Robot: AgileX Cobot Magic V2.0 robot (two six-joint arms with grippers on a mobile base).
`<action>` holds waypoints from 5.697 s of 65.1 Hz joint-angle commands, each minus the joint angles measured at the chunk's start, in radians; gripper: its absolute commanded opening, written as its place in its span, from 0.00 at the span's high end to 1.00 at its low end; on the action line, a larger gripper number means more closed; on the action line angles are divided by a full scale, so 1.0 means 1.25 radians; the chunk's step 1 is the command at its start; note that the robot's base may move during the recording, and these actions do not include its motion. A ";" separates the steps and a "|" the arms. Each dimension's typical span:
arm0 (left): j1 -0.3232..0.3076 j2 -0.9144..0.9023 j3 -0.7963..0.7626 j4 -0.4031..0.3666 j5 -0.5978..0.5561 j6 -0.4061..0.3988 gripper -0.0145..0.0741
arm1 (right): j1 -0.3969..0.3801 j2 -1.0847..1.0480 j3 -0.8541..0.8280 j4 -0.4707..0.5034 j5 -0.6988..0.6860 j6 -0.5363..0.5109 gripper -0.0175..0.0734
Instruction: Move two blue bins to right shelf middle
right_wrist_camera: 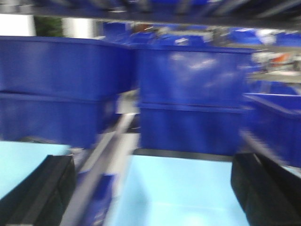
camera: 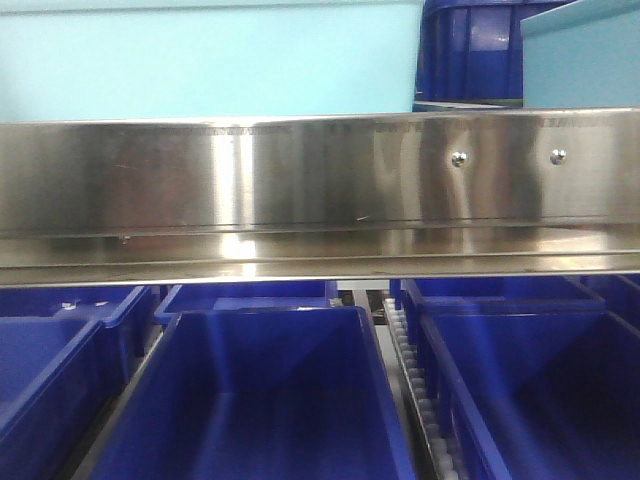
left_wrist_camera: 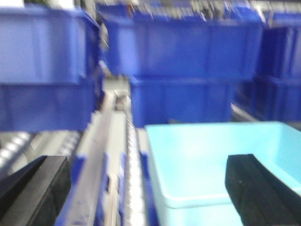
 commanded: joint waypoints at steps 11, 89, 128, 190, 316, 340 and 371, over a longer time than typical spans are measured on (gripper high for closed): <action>-0.025 0.216 -0.229 -0.014 0.217 0.000 0.19 | 0.174 0.275 -0.298 0.003 0.247 -0.002 0.18; -0.025 0.921 -0.721 -0.005 0.608 0.000 0.19 | 0.224 1.050 -0.938 0.125 0.718 0.078 0.18; -0.025 0.954 -0.721 0.008 0.606 0.000 0.96 | 0.224 1.085 -0.938 0.119 0.718 0.084 0.97; -0.025 0.826 -1.011 -0.105 0.611 -0.008 0.96 | 0.224 0.830 -0.940 0.085 0.639 0.095 0.97; -0.025 0.828 -1.039 -0.099 0.352 -0.008 0.96 | 0.224 0.786 -0.940 0.085 0.525 0.095 0.97; -0.025 0.828 -1.039 -0.099 0.346 -0.008 0.96 | 0.224 0.803 -0.940 0.085 0.508 0.095 0.97; -0.025 0.828 -1.039 -0.099 0.346 -0.008 0.96 | 0.224 0.803 -0.940 0.085 0.506 0.095 0.97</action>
